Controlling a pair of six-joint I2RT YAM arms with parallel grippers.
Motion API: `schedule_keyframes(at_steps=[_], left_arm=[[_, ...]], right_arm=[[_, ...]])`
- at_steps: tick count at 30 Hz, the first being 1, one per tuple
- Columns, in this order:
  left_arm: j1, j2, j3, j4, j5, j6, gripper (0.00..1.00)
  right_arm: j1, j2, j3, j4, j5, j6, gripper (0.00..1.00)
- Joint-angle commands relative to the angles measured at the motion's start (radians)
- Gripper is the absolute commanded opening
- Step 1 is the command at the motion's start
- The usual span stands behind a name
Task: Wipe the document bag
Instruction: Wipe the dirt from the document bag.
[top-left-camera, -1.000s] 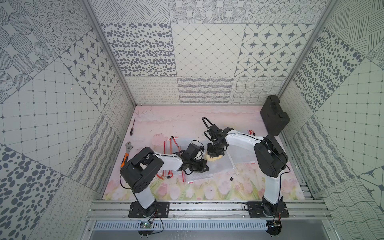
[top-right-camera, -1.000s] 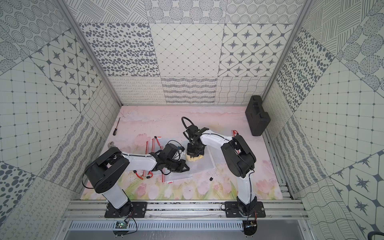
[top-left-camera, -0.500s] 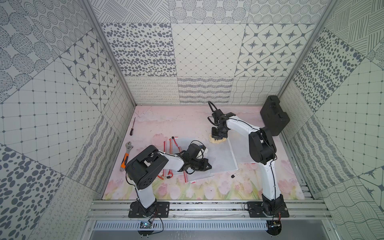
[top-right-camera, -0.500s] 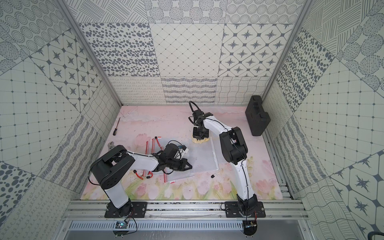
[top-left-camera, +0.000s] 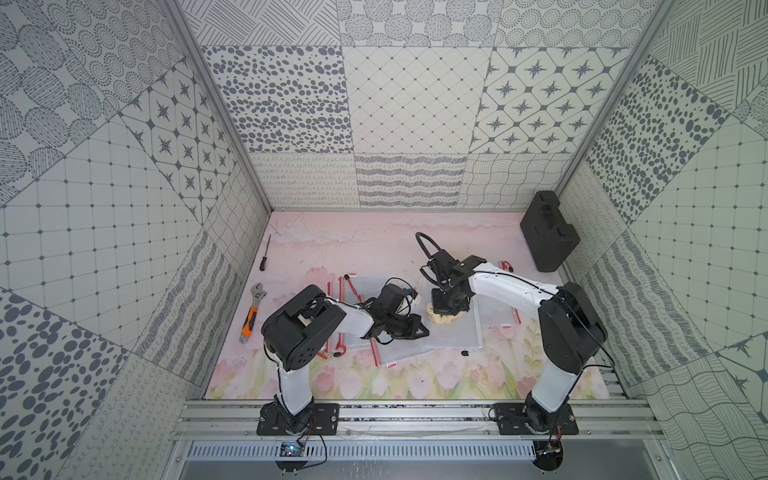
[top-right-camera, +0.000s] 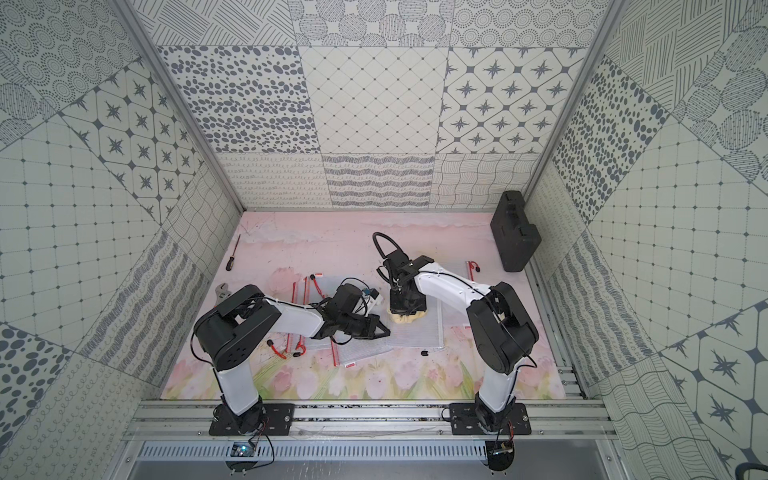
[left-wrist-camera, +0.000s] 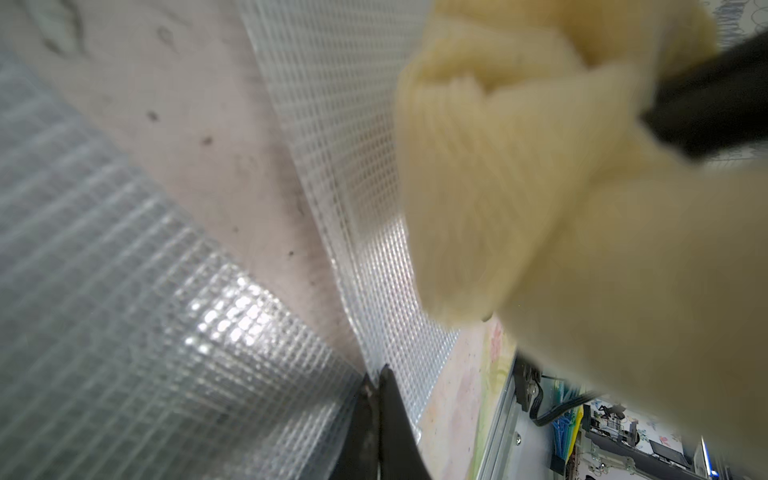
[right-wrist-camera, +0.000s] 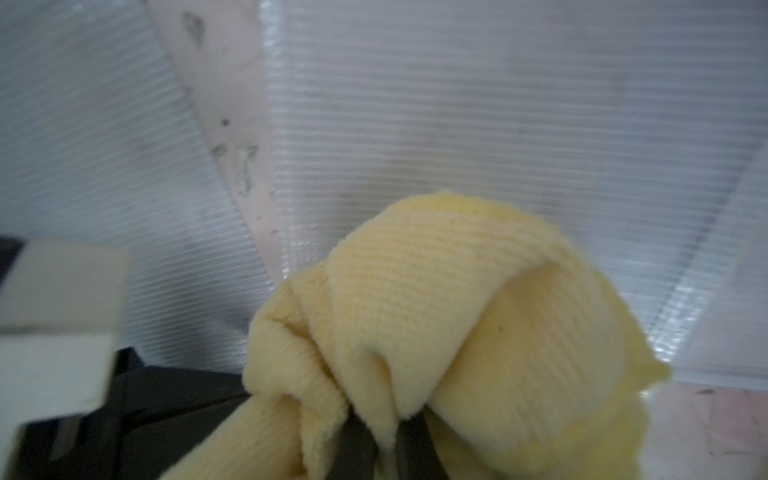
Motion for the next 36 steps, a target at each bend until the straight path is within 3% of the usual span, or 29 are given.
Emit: schedule_keyframes(at_steps=[1,15,27,32,36], left_arm=[[0.004,0.042,-0.01,-0.317,-0.174,0.038,0.0],[0.005,0.026,-0.037,-0.292,-0.175,0.032,0.0],[0.005,0.015,-0.051,-0.28,-0.173,0.027,0.0],[0.005,0.018,-0.05,-0.279,-0.171,0.027,0.0],[0.006,0.021,-0.045,-0.286,-0.175,0.025,0.0]], right_arm=[[0.025,0.04,0.02,0.08,-0.049,0.079,0.0],[-0.054,0.338,0.224,0.119,-0.057,0.088,0.0],[-0.187,0.524,0.59,-0.002,-0.019,0.026,0.0],[-0.199,0.633,0.813,-0.144,0.017,-0.031,0.0],[-0.183,0.54,0.747,-0.125,0.015,-0.047,0.0]])
